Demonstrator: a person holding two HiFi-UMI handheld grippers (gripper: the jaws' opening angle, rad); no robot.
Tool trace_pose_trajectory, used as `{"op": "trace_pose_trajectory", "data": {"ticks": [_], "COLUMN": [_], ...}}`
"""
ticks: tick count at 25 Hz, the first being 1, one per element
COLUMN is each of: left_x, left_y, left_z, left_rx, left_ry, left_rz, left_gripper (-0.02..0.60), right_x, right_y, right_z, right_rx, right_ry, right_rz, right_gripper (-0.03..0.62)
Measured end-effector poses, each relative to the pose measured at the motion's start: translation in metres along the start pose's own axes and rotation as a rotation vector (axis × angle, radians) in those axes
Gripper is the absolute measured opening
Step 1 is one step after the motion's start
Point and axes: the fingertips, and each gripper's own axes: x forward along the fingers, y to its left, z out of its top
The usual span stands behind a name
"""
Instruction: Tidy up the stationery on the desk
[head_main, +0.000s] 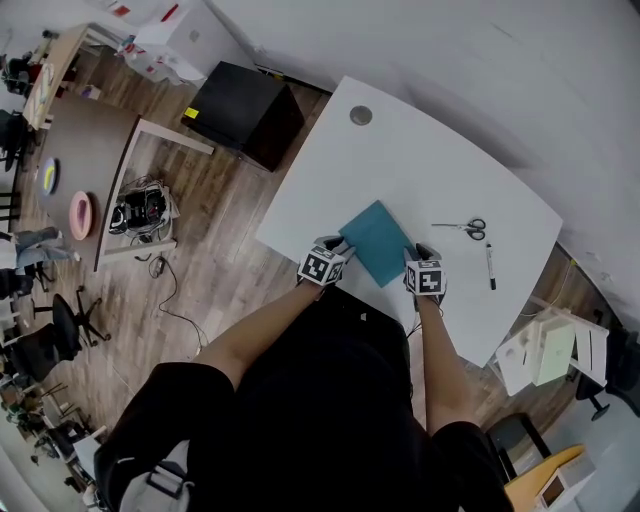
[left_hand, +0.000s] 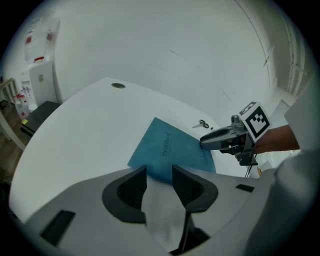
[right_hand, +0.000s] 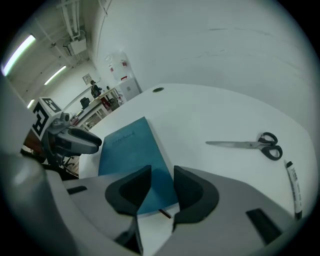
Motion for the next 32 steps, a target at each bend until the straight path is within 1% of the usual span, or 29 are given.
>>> {"op": "trace_pose_trajectory", "data": {"ticks": [3, 6, 8, 10, 14, 17, 21, 24, 26, 28, 32], "left_x": [0.002, 0.001, 0.001, 0.004, 0.003, -0.001, -0.002, -0.004, -0.005, -0.007, -0.008], "left_y": [-0.001, 0.001, 0.006, 0.007, 0.007, 0.011, 0.013, 0.020, 0.030, 0.044, 0.073], "left_z": [-0.010, -0.017, -0.016, -0.017, -0.020, -0.018, -0.014, -0.007, 0.000, 0.010, 0.031], "left_rx": [-0.043, -0.088, -0.086, -0.078, -0.045, -0.004, 0.016, 0.091, 0.116, 0.118, 0.160], "left_ry": [0.032, 0.037, 0.034, 0.042, 0.083, 0.096, 0.124, 0.130, 0.122, 0.117, 0.137], "left_rz": [0.032, 0.062, 0.076, 0.067, 0.049, 0.015, -0.060, -0.091, -0.108, -0.122, -0.155], "left_gripper": [0.155, 0.156, 0.156, 0.156, 0.155, 0.156, 0.155, 0.156, 0.156, 0.156, 0.156], "right_x": [0.000, -0.002, 0.002, 0.006, 0.004, 0.005, 0.002, 0.002, 0.004, 0.010, 0.023], "right_y": [0.002, 0.005, 0.009, 0.010, 0.012, 0.022, 0.026, 0.035, 0.048, 0.064, 0.094], "right_z": [-0.002, -0.001, 0.002, 0.001, -0.003, -0.005, -0.011, -0.016, -0.019, -0.017, -0.009], "right_rx": [0.000, -0.017, -0.023, -0.012, -0.015, 0.009, 0.092, 0.187, 0.226, 0.229, 0.296], "right_ry": [-0.013, -0.032, -0.037, -0.032, -0.015, 0.001, -0.028, -0.032, -0.027, -0.024, -0.046], "right_rz": [0.019, 0.030, 0.042, 0.053, 0.052, 0.061, 0.009, -0.017, -0.029, -0.032, -0.039], "right_gripper": [0.133, 0.133, 0.133, 0.133, 0.133, 0.133, 0.133, 0.133, 0.132, 0.132, 0.132]}}
